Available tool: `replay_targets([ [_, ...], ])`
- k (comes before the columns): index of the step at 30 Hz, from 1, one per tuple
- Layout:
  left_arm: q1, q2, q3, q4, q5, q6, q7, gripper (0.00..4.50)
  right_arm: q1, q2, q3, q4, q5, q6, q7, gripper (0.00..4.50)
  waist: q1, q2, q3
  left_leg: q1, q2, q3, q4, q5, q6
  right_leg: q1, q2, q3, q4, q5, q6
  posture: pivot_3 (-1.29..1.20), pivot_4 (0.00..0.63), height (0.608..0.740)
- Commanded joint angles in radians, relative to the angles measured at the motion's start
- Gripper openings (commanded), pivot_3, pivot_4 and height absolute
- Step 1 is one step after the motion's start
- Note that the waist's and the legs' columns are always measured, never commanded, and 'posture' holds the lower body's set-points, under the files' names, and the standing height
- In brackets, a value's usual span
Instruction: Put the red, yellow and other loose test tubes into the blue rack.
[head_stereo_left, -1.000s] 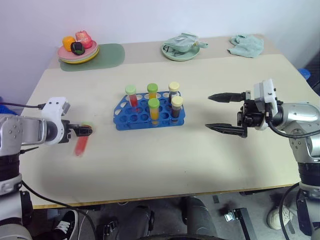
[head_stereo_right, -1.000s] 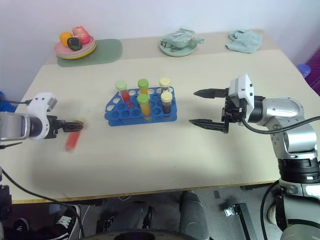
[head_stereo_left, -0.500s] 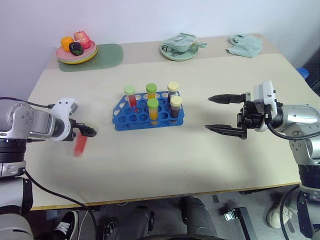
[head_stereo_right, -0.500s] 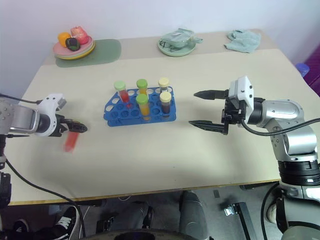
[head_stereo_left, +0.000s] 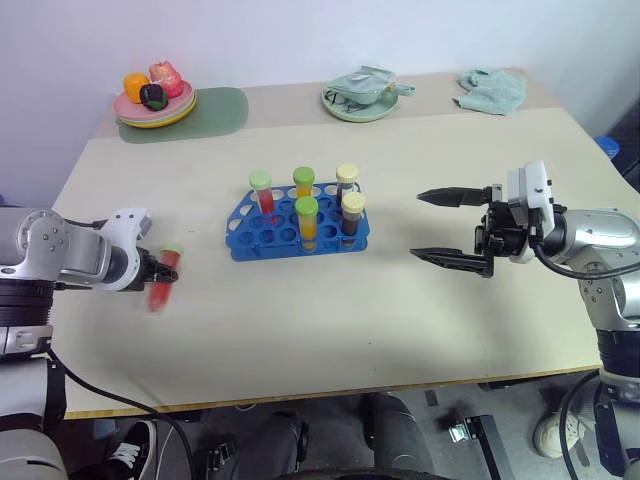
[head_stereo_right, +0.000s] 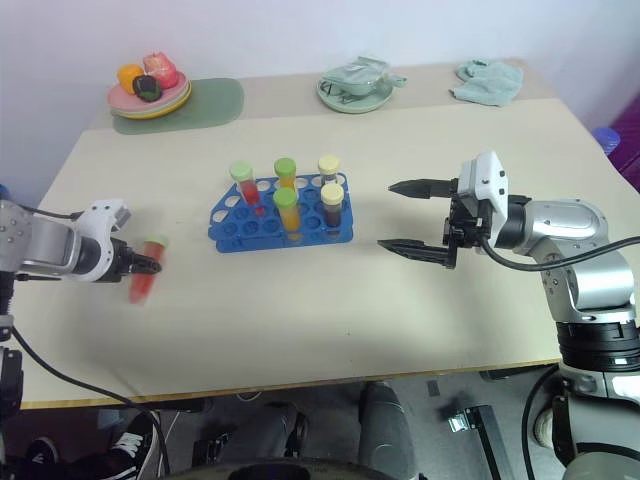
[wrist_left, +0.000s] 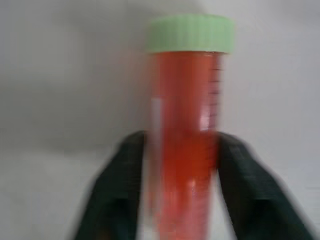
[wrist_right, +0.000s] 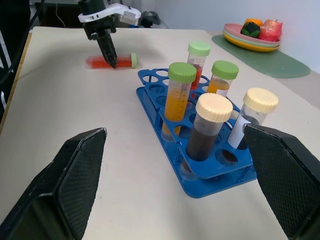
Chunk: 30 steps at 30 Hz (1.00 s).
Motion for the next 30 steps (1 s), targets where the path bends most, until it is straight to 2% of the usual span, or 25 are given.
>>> replay_targets([
  [1, 0.001, 0.001, 0.045, -0.038, 0.028, 0.008, 0.000, 0.74, -0.015, -0.005, -0.022, -0.028, 0.006, -0.017, -0.009, 4.50, 0.000, 0.000, 0.000, 0.000, 0.000, 0.000, 0.000, 0.000, 0.000, 0.000, 0.000, 0.000, 0.000, 0.000, 0.000, 0.00, 0.150, 0.740],
  [4, -0.004, -0.008, 0.087, -0.073, 0.066, -0.014, 0.010, 0.74, -0.008, -0.006, -0.022, -0.032, 0.005, -0.020, -0.010, 4.50, 0.000, 0.000, 0.000, 0.000, 0.000, 0.000, 0.000, 0.000, 0.000, 0.000, 0.000, 0.000, 0.000, 0.000, 0.000, 0.00, 0.150, 0.740],
  [7, 0.021, -0.044, 0.162, -0.190, 0.134, -0.161, 0.043, 0.74, -0.004, -0.007, -0.026, -0.035, 0.008, -0.017, -0.016, 4.50, 0.001, 0.000, 0.000, 0.000, 0.000, 0.000, 0.000, 0.000, 0.000, 0.000, 0.000, 0.000, 0.000, 0.000, 0.000, 0.00, 0.150, 0.740],
  [10, 0.063, -0.126, 0.268, -0.301, 0.152, -0.366, 0.025, 0.74, 0.001, -0.009, -0.030, -0.036, 0.009, -0.020, -0.017, 4.50, 0.005, 0.000, 0.000, 0.000, 0.000, 0.000, 0.000, 0.000, 0.000, 0.000, 0.000, 0.000, 0.000, 0.000, 0.000, 0.00, 0.150, 0.740],
  [12, 0.109, -0.155, 0.280, -0.377, 0.188, -0.464, 0.015, 0.74, 0.002, -0.007, -0.031, -0.033, 0.007, -0.023, -0.021, 4.50, 0.005, 0.000, 0.000, -0.001, 0.000, 0.000, 0.001, 0.000, 0.000, 0.000, -0.001, 0.000, 0.000, 0.000, 0.000, 0.00, 0.150, 0.740],
  [14, 0.203, -0.239, 0.326, -0.469, 0.165, -0.732, -0.145, 0.74, -0.013, 0.005, -0.028, -0.027, 0.003, -0.034, -0.030, 4.50, 0.005, 0.001, -0.001, 0.000, 0.000, 0.001, 0.001, 0.000, 0.000, 0.000, -0.001, 0.000, 0.000, 0.000, 0.000, 0.00, 0.150, 0.740],
  [16, 0.228, -0.316, 0.373, -0.502, 0.149, -0.830, -0.153, 0.74, -0.028, 0.009, -0.022, -0.020, 0.001, -0.039, -0.033, 4.50, 0.005, 0.000, 0.000, 0.000, 0.000, 0.001, 0.000, 0.000, 0.000, -0.001, -0.002, 0.000, 0.000, 0.000, 0.000, 0.00, 0.150, 0.740],
  [18, 0.261, -0.321, 0.326, -0.519, 0.206, -1.002, -0.274, 0.74, -0.038, 0.010, -0.017, -0.012, 0.001, -0.043, -0.031, 4.50, 0.006, 0.000, 0.000, -0.001, 0.000, 0.002, 0.001, 0.000, 0.000, 0.000, -0.002, -0.001, -0.001, 0.001, -0.001, 0.00, 0.150, 0.740],
  [22, 0.307, -0.356, 0.241, -0.492, 0.259, -1.236, -0.461, 0.74, -0.051, 0.009, -0.015, 0.001, -0.003, -0.048, -0.029, 4.50, 0.008, 0.000, 0.000, 0.000, 0.000, 0.003, 0.001, 0.000, 0.000, 0.000, -0.002, -0.001, -0.001, 0.001, -0.001, 0.00, 0.150, 0.740],
  [26, 0.320, -0.422, 0.135, -0.408, 0.343, -1.389, -0.523, 0.74, -0.050, 0.001, -0.022, 0.003, -0.007, -0.050, -0.029, 4.50, 0.010, 0.000, 0.000, 0.000, 0.000, 0.003, 0.002, 0.000, 0.000, 0.002, -0.003, -0.001, -0.002, 0.001, -0.001, 0.00, 0.150, 0.740],
  [30, 0.334, -0.446, 0.072, -0.318, 0.434, -1.553, -0.583, 0.74, -0.039, -0.015, -0.040, -0.013, -0.001, -0.037, -0.034, 4.50, 0.006, 0.000, 0.000, 0.000, 0.000, 0.003, 0.001, 0.000, 0.000, 0.001, -0.002, -0.001, -0.002, 0.001, -0.001, 0.00, 0.150, 0.740],
])
